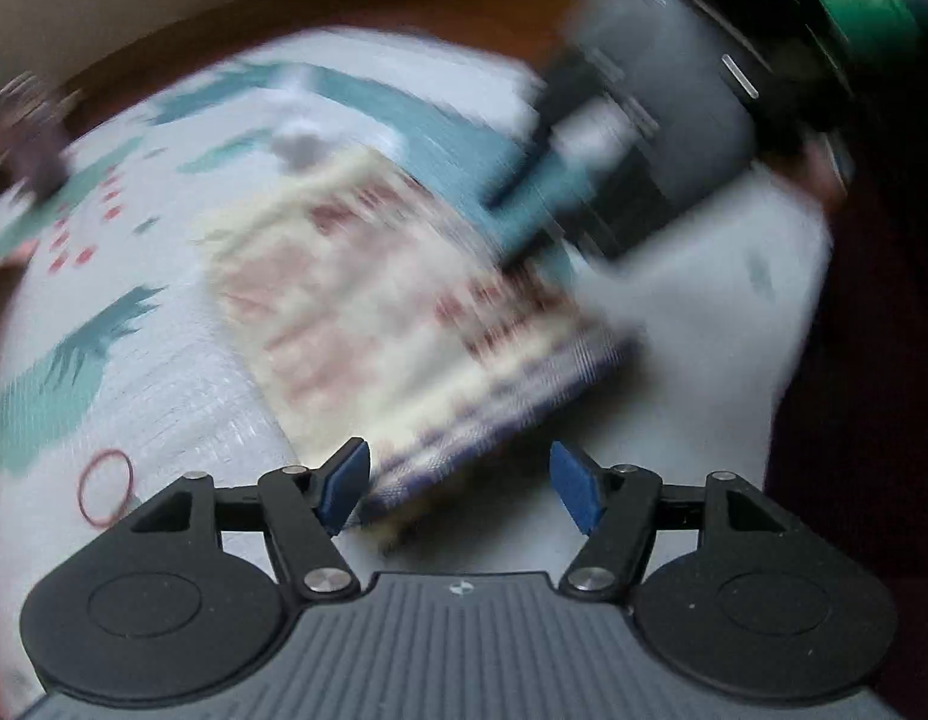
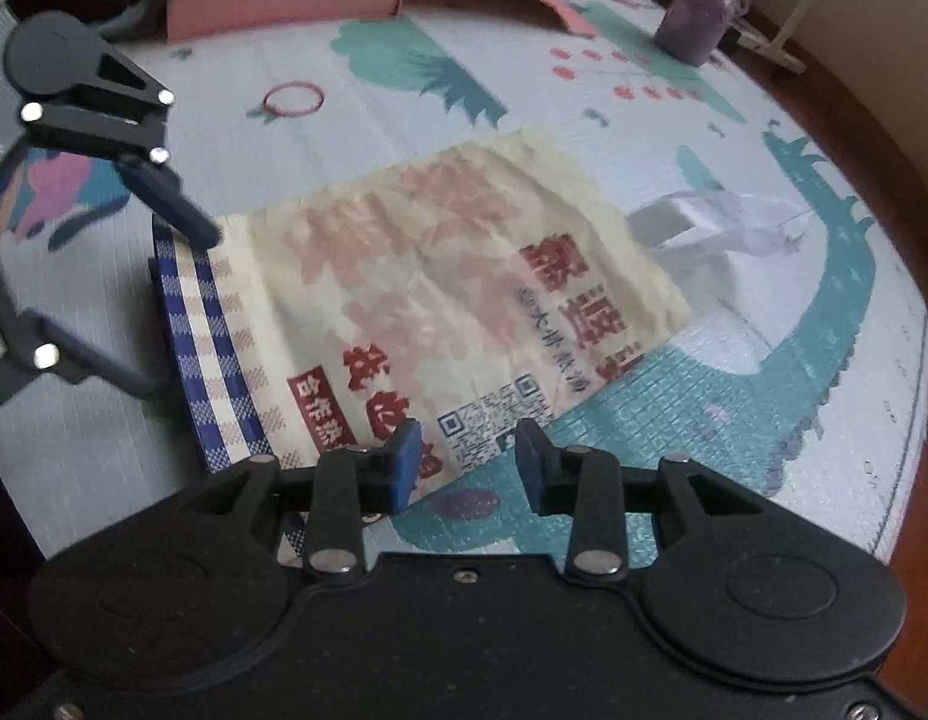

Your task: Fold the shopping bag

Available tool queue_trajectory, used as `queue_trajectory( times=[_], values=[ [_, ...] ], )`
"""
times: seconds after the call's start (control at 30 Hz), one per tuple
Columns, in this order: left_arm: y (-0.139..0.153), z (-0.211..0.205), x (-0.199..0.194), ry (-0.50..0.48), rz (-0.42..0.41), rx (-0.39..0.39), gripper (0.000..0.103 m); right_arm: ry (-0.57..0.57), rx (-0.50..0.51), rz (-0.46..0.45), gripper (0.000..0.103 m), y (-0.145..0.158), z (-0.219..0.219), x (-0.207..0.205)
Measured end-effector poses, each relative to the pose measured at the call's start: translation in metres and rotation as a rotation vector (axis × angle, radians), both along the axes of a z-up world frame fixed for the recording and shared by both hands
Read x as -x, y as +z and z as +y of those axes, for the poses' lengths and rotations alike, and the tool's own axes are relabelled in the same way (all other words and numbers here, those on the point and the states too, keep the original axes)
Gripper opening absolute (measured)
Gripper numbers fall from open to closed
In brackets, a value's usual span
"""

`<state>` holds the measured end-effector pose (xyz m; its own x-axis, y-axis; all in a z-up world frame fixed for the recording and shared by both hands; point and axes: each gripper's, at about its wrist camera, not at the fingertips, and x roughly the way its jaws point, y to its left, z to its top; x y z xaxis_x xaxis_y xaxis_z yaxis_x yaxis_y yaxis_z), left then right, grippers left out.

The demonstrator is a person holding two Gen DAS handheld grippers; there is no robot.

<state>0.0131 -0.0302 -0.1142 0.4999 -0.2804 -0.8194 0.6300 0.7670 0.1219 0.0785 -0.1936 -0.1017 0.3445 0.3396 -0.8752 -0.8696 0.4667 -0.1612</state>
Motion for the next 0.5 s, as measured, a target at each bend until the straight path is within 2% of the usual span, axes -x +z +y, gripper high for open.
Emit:
queue_trajectory(
  times=[0.03, 0.07, 0.17, 0.3, 0.4, 0.47, 0.5],
  values=[
    [-0.001, 0.000, -0.002, 0.028, -0.023, 0.016, 0.044, -0.001, -0.009, 0.000, 0.035, 0.000, 0.000, -0.001],
    [-0.003, 0.000, -0.004, 0.058, -0.040, 0.029, 0.038, -0.008, -0.023, 0.002, 0.035, -0.001, 0.000, -0.004],
    [-0.009, -0.003, -0.016, 0.152, -0.074, 0.055, 0.038, -0.024, -0.049, -0.016, 0.035, -0.003, 0.001, -0.015],
    [-0.016, -0.008, -0.038, 0.335, -0.098, 0.138, 0.035, -0.117, -0.093, -0.126, 0.035, -0.006, 0.001, -0.041],
    [-0.013, -0.013, -0.047, 0.319, -0.089, 0.120, 0.035, -0.218, -0.258, -0.096, 0.035, 0.018, -0.018, -0.054],
    [-0.011, -0.012, -0.048, 0.259, -0.080, 0.117, 0.035, -0.200, -0.273, -0.126, 0.035, 0.027, -0.022, -0.044],
    [-0.009, -0.010, -0.048, 0.226, -0.077, 0.128, 0.041, -0.167, -0.273, -0.156, 0.036, 0.033, -0.025, -0.035]
  ],
)
